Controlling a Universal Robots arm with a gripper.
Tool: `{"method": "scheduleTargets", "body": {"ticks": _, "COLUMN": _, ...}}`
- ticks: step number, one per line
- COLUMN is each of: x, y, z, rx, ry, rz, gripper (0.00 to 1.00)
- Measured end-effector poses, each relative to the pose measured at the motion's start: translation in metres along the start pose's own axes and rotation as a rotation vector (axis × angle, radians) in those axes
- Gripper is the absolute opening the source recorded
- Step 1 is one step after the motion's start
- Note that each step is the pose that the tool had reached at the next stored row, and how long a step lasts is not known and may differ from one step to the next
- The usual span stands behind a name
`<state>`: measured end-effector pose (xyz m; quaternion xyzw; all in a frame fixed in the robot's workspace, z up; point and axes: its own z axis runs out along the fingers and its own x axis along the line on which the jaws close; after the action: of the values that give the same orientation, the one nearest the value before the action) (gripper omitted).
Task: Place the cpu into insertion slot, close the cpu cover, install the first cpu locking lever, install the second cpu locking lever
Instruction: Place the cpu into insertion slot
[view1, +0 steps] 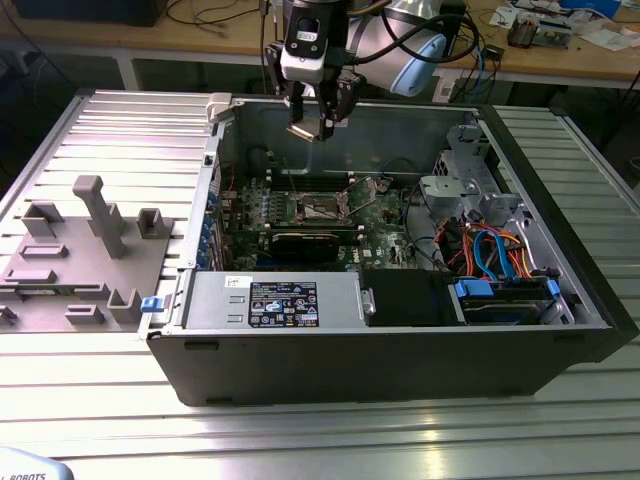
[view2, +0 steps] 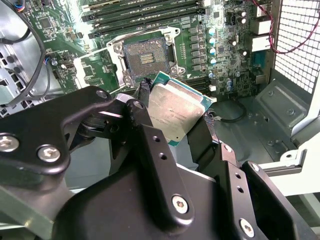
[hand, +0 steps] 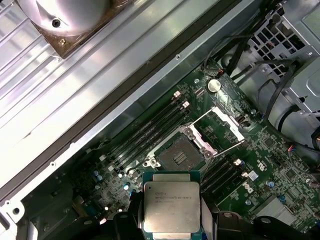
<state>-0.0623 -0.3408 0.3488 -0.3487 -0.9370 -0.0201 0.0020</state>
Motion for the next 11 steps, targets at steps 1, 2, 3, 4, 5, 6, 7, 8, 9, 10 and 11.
{"method": "scheduleTargets", "body": {"ticks": 1, "x": 0.0, "y": 0.0, "z": 0.0, "rx": 0.0, "ry": -0.0001, "rz": 0.001, "gripper": 0.55}}
{"method": "scheduleTargets", "body": {"ticks": 2, "x": 0.0, "y": 0.0, "z": 0.0, "rx": -0.0001, "ry": -0.0001, "rz": 0.002, "gripper": 0.55}}
{"method": "scheduleTargets", "body": {"ticks": 3, "x": 0.0, "y": 0.0, "z": 0.0, "rx": 0.0, "ry": -0.0002, "rz": 0.004, "gripper": 0.55}}
{"method": "scheduleTargets", "body": {"ticks": 4, "x": 0.0, "y": 0.0, "z": 0.0, "rx": -0.0001, "ry": -0.0002, "rz": 0.005, "gripper": 0.55}}
{"method": "scheduleTargets", "body": {"ticks": 5, "x": 0.0, "y": 0.0, "z": 0.0, "rx": -0.0001, "ry": -0.0003, "rz": 0.006, "gripper": 0.55}}
{"method": "scheduleTargets", "body": {"ticks": 6, "x": 0.0, "y": 0.0, "z": 0.0, "rx": -0.0001, "ry": -0.0003, "rz": 0.008, "gripper": 0.55}}
{"method": "scheduleTargets", "body": {"ticks": 7, "x": 0.0, "y": 0.0, "z": 0.0, "rx": -0.0001, "ry": -0.0004, "rz": 0.009, "gripper": 0.55}}
{"method": "scheduleTargets", "body": {"ticks": 8, "x": 0.0, "y": 0.0, "z": 0.0, "rx": -0.0002, "ry": -0.0004, "rz": 0.01, "gripper": 0.55}}
{"method": "scheduleTargets", "body": {"ticks": 9, "x": 0.0, "y": 0.0, "z": 0.0, "rx": -0.0002, "ry": -0.0005, "rz": 0.012, "gripper": 0.55}}
{"method": "scheduleTargets", "body": {"ticks": 10, "x": 0.0, "y": 0.0, "z": 0.0, "rx": -0.0003, "ry": -0.0005, "rz": 0.012, "gripper": 0.55}}
{"method": "scheduleTargets", "body": {"ticks": 11, "x": 0.0, "y": 0.0, "z": 0.0, "rx": -0.0003, "ry": -0.0005, "rz": 0.014, "gripper": 0.55}}
